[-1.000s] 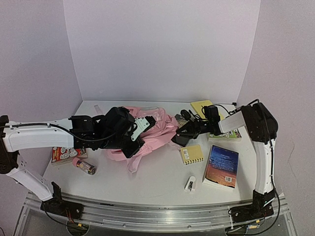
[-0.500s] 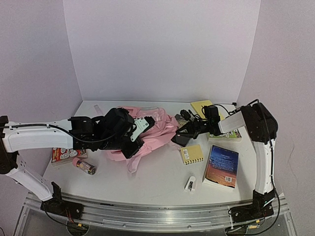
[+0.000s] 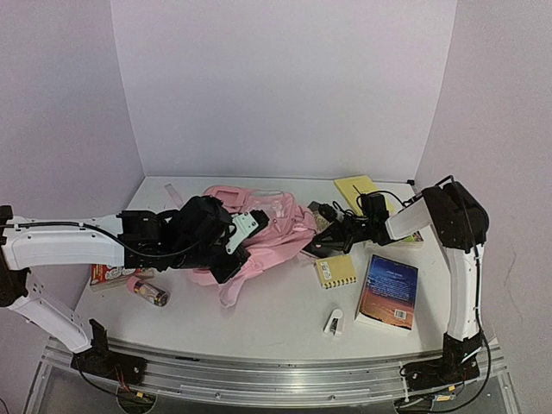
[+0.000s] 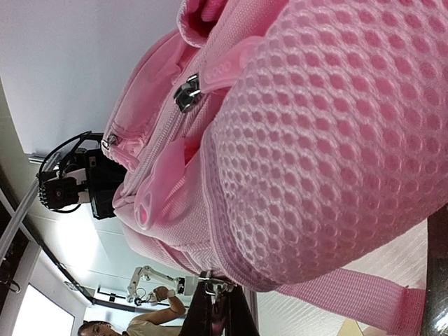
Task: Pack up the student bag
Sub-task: Unzip the student bag at the center of the board.
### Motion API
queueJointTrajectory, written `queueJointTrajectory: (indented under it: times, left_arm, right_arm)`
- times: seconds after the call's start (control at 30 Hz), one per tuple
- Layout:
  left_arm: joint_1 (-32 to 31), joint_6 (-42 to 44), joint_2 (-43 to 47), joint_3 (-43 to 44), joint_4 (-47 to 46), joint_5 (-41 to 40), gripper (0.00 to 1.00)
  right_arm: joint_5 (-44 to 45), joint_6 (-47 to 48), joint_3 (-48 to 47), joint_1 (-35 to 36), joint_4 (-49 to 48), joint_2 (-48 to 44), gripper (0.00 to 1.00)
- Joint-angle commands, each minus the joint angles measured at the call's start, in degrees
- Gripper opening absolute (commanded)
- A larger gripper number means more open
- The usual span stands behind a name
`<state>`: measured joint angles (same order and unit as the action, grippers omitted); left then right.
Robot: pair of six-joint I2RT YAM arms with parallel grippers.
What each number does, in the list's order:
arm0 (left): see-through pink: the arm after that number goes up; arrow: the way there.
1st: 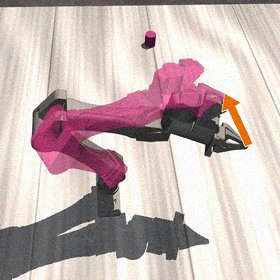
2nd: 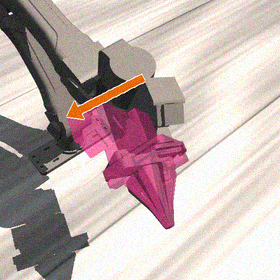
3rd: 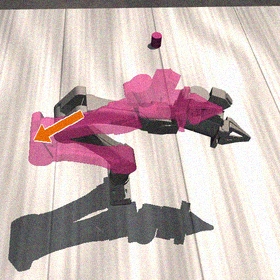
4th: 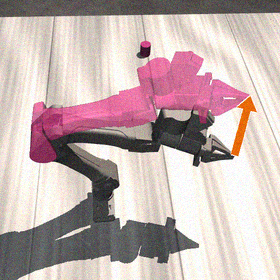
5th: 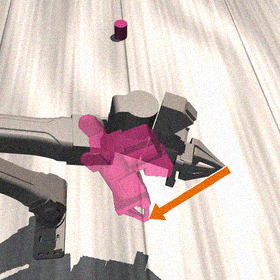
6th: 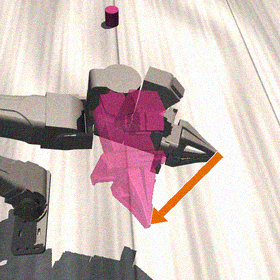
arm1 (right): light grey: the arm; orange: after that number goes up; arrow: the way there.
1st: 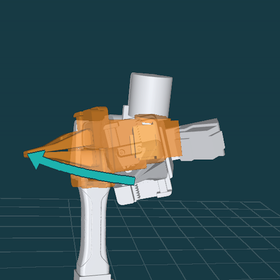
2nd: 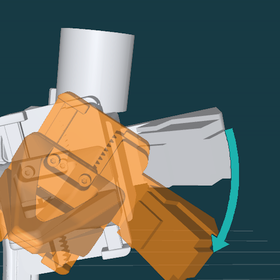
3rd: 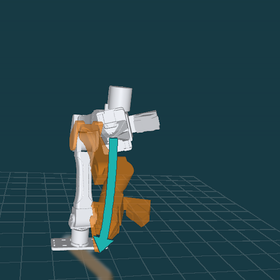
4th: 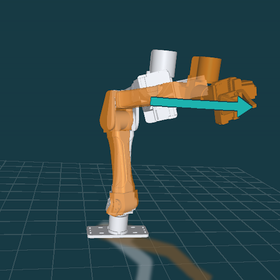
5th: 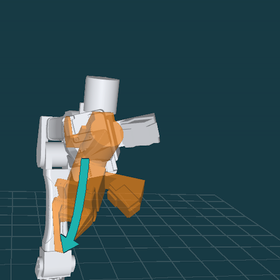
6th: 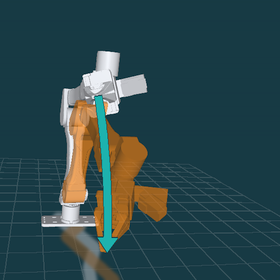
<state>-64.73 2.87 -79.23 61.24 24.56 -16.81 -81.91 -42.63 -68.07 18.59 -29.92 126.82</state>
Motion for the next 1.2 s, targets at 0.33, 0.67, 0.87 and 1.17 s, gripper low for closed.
queueJointTrajectory:
  times: [0.33, 0.67, 0.87, 1.17]
  left_arm:
    - [0.83, -1.89, 2.15, 1.46, -5.09, -5.41, 0.00]
    - [0.83, -2.05, -0.47, 2.27, -6.82, -3.81, 0.00]
    - [0.83, -3.70, -3.91, 2.43, -8.45, -2.86, 0.00]
    - [0.84, -6.77, -5.45, 0.82, -12.76, -0.16, 0.00]
  right_arm:
    - [43.78, 46.78, -1.27, 4.07, 54.68, -20.73, 0.00]
    - [49.78, 48.41, -1.96, 7.33, 62.98, -24.75, 0.00]
    - [51.38, 44.35, -2.95, 11.93, 65.50, -26.81, 0.00]
    - [47.75, 40.94, -4.77, 19.74, 65.79, -29.82, 0.00]
